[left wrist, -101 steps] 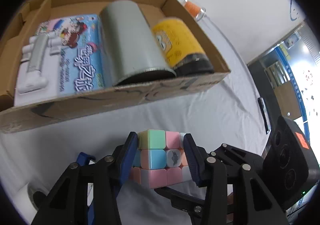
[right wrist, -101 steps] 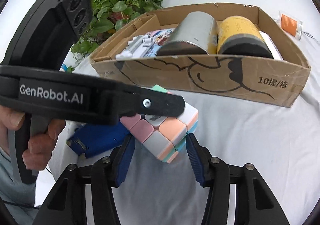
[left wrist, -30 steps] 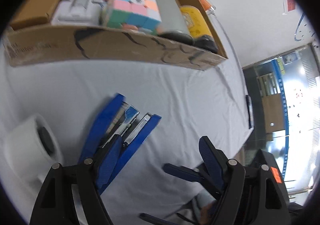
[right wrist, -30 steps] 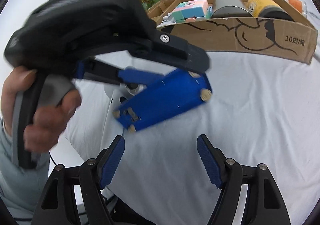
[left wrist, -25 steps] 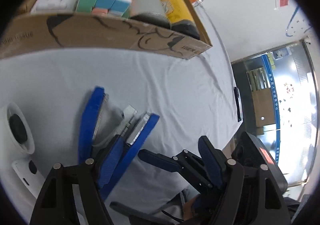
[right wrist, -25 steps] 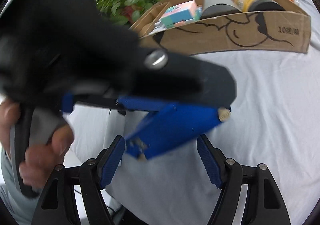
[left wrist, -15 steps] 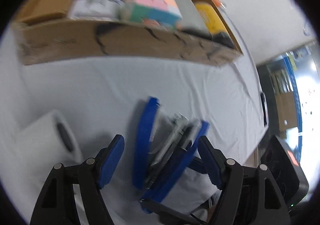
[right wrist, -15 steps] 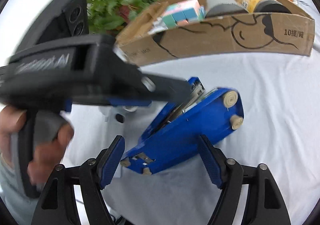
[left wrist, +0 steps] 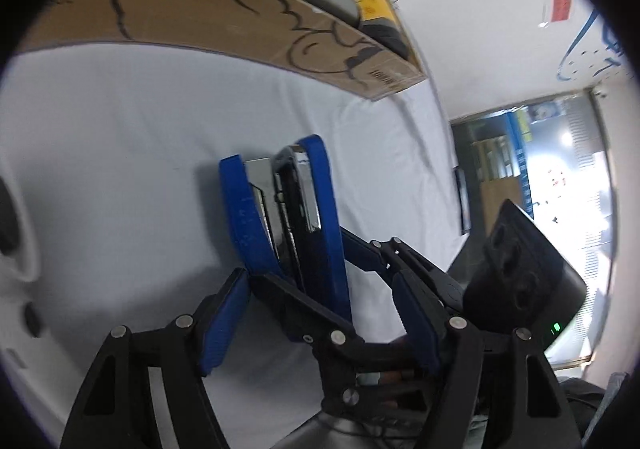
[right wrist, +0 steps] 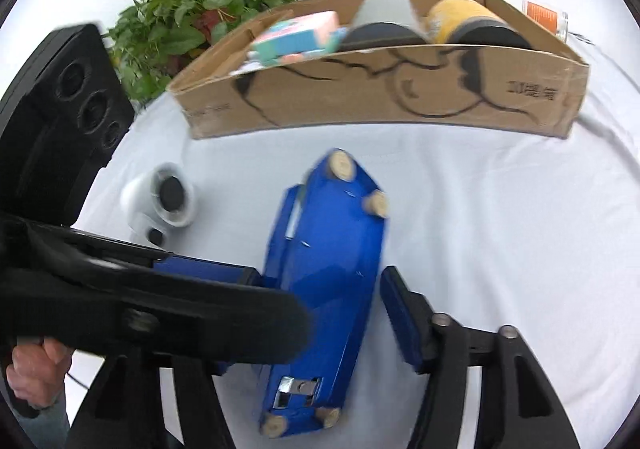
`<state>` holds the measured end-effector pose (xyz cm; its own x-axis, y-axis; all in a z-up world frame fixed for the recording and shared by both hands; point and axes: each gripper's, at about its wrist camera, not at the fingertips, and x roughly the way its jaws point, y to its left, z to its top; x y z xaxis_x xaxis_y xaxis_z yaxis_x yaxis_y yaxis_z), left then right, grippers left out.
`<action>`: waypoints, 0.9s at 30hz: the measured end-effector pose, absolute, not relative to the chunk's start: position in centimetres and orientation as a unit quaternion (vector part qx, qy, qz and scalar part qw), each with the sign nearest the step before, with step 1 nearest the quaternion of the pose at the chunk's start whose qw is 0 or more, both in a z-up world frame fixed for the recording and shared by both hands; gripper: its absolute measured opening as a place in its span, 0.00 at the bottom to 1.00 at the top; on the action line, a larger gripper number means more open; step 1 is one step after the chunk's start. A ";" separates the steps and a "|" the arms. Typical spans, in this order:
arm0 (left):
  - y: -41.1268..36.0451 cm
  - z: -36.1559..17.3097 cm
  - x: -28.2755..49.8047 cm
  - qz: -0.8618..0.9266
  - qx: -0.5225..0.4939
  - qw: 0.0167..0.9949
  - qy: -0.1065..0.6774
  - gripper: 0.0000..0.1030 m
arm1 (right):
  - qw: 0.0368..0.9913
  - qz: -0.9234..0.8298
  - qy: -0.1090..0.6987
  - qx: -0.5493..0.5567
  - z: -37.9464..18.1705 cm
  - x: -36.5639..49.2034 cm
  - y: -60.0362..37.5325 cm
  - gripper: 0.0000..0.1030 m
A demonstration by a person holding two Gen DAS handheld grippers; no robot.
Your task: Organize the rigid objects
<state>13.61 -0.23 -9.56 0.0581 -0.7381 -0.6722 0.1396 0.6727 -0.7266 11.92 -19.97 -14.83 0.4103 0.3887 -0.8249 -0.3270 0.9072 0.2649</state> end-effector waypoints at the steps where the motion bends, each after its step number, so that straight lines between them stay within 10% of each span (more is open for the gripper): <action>1: -0.9 -9.7 13.5 -0.328 -0.258 0.687 0.595 0.70 | 0.839 0.214 0.500 0.020 -14.7 11.9 -20.7 0.59; 7: -1.2 -8.2 12.6 -0.259 -0.252 0.779 0.512 0.70 | 0.834 0.225 0.498 -0.070 -14.4 9.4 -20.8 0.60; 11: -0.4 -8.0 11.3 -0.238 -0.251 0.793 0.501 0.70 | 0.855 0.195 0.464 -0.127 -14.7 8.7 -19.6 0.37; 18: 0.1 -7.7 10.8 -0.243 -0.264 0.794 0.490 0.70 | 0.750 0.270 0.528 0.292 -16.3 13.3 -27.6 0.31; 21: -0.1 -7.3 11.3 -0.251 -0.266 0.793 0.487 0.72 | 0.736 0.257 0.523 0.346 -17.3 14.1 -30.3 0.37; 24: -1.3 -6.9 12.0 -0.257 -0.250 0.801 0.480 0.75 | 0.827 0.180 0.486 0.218 -14.0 13.1 -31.1 0.65; 27: -2.6 -7.0 12.7 -0.244 -0.229 0.810 0.481 0.76 | 0.877 0.161 0.440 0.109 -10.3 11.5 -31.5 0.70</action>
<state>12.67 -2.56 -6.99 0.4175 -0.6155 -0.6685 0.1746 0.7763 -0.6057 11.47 -31.51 -10.32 0.5614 0.3784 -0.7360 -0.1873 0.9244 0.3323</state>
